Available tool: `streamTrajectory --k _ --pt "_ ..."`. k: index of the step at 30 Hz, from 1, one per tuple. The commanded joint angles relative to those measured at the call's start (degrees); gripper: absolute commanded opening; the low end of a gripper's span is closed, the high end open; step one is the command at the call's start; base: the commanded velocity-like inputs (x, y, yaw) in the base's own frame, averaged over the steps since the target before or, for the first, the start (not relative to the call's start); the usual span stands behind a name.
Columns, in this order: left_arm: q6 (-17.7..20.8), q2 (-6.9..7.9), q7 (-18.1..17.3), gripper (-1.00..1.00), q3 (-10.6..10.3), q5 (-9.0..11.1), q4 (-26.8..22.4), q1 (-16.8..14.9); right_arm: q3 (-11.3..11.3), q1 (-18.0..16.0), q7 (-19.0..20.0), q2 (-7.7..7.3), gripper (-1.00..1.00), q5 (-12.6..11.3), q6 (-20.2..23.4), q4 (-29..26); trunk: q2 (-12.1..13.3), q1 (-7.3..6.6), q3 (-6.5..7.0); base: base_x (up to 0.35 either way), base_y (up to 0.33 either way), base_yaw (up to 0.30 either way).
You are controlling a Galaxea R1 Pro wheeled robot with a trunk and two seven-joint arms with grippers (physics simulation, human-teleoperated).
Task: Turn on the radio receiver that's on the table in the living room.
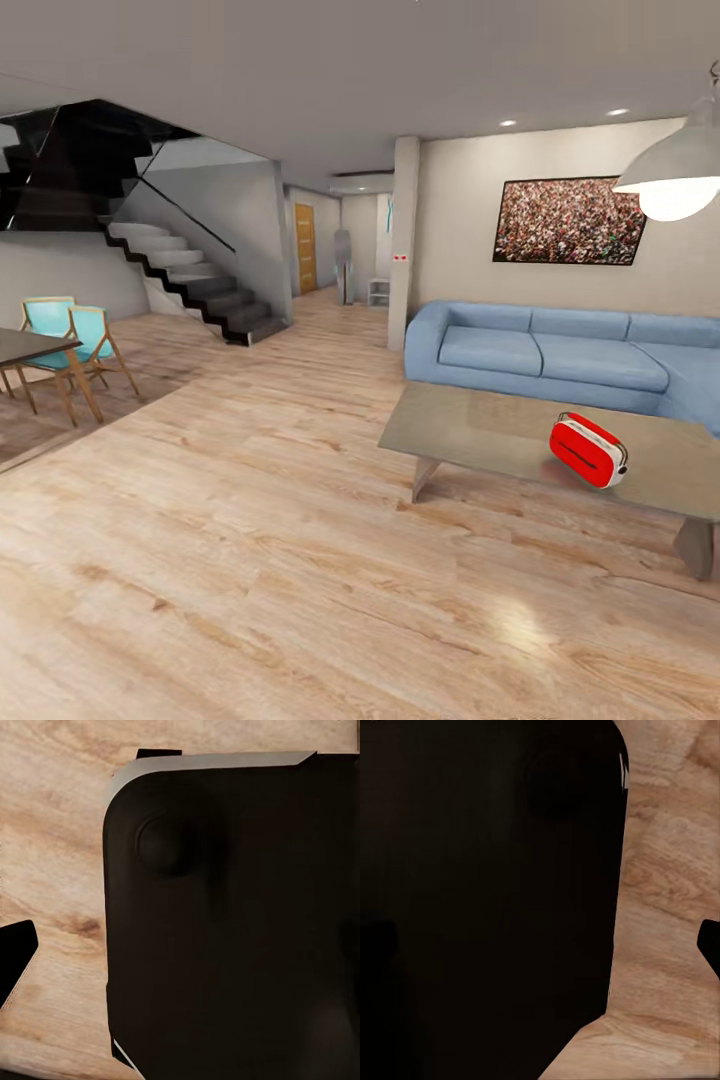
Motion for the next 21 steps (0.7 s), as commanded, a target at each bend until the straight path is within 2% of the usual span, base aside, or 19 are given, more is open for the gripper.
streamTrajectory --k 1,21 --pt "0.0 0.0 0.0 1.0 0.0 0.0 0.0 0.0 0.0 0.0 0.0 0.0 1.0 0.0 0.0 0.0 0.0 0.0 0.02 0.0 0.0 -0.279" --pt "-0.1 0.0 0.0 1.0 0.0 0.0 -0.3 0.0 -0.2 0.0 0.0 0.0 1.0 -0.1 0.0 0.0 0.0 0.0 0.47 0.0 0.0 -0.279"
